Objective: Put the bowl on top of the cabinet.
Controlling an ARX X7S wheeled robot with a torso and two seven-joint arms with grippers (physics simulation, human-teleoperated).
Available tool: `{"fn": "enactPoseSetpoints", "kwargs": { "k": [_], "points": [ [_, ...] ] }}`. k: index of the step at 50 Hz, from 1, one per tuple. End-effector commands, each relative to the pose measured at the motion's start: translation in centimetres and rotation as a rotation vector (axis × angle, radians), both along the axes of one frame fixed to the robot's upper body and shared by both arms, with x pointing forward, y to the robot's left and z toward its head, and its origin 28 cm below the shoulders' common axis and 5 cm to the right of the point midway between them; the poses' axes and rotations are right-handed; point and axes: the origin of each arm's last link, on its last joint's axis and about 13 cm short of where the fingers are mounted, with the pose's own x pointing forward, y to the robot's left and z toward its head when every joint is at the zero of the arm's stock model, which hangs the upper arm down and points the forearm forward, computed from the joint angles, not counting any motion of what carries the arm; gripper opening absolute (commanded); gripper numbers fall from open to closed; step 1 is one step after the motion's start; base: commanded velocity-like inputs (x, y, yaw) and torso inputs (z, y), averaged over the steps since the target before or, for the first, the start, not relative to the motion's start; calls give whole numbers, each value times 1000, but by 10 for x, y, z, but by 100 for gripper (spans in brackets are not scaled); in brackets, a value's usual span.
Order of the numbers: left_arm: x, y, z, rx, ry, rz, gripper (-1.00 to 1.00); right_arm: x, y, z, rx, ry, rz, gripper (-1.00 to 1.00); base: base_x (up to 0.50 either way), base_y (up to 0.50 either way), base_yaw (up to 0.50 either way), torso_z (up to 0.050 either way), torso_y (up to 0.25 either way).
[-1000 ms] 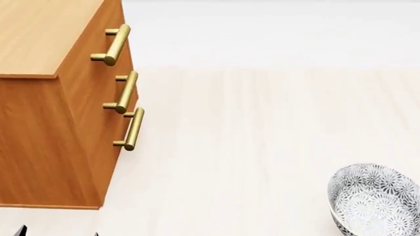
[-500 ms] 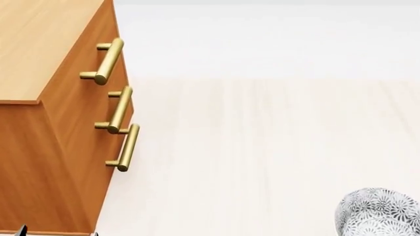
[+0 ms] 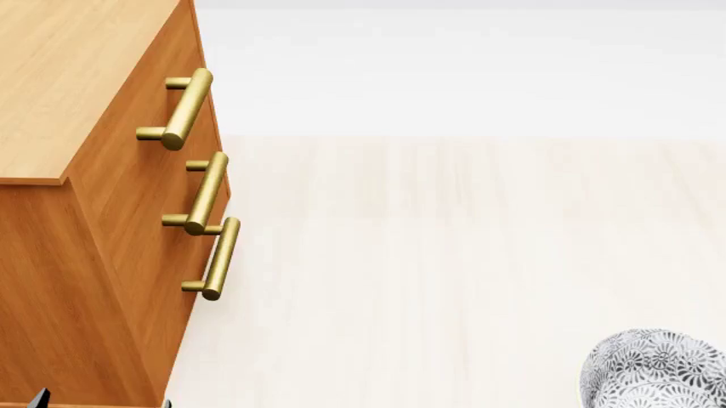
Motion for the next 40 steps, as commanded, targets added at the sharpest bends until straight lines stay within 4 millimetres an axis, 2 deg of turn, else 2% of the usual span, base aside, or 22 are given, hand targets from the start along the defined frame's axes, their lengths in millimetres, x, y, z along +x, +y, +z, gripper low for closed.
{"fn": "enactPoseSetpoints", "kwargs": {
  "k": [1, 7, 23, 30, 34, 38, 40],
  "points": [
    [2, 0, 0, -3, 14, 4, 100, 1, -1, 1, 11, -4, -16, 100, 0, 0, 0, 0, 0],
    [2, -1, 1, -6, 23, 14, 100, 1, -1, 2, 18, -4, -38, 100, 0, 0, 0, 0, 0],
    [3, -2, 0, -19, 70, 1, 100, 2, -13, 14, 197, -20, -184, 100, 0, 0, 0, 0, 0],
    [2, -3, 1, -28, 66, -74, 100, 5, -20, 20, 257, 62, -293, 100, 0, 0, 0, 0, 0],
    [2, -4, 2, -37, 71, -73, 100, 8, -24, 21, 272, 92, -303, 100, 0, 0, 0, 0, 0],
    [8, -3, 3, -68, 136, 13, 100, 9, -25, 22, 279, 120, -292, 100, 0, 0, 0, 0, 0],
    [7, -4, 5, -63, 114, -56, 100, 9, -27, 22, 298, 122, -289, 100, 0, 0, 0, 0, 0]
  ]
}}
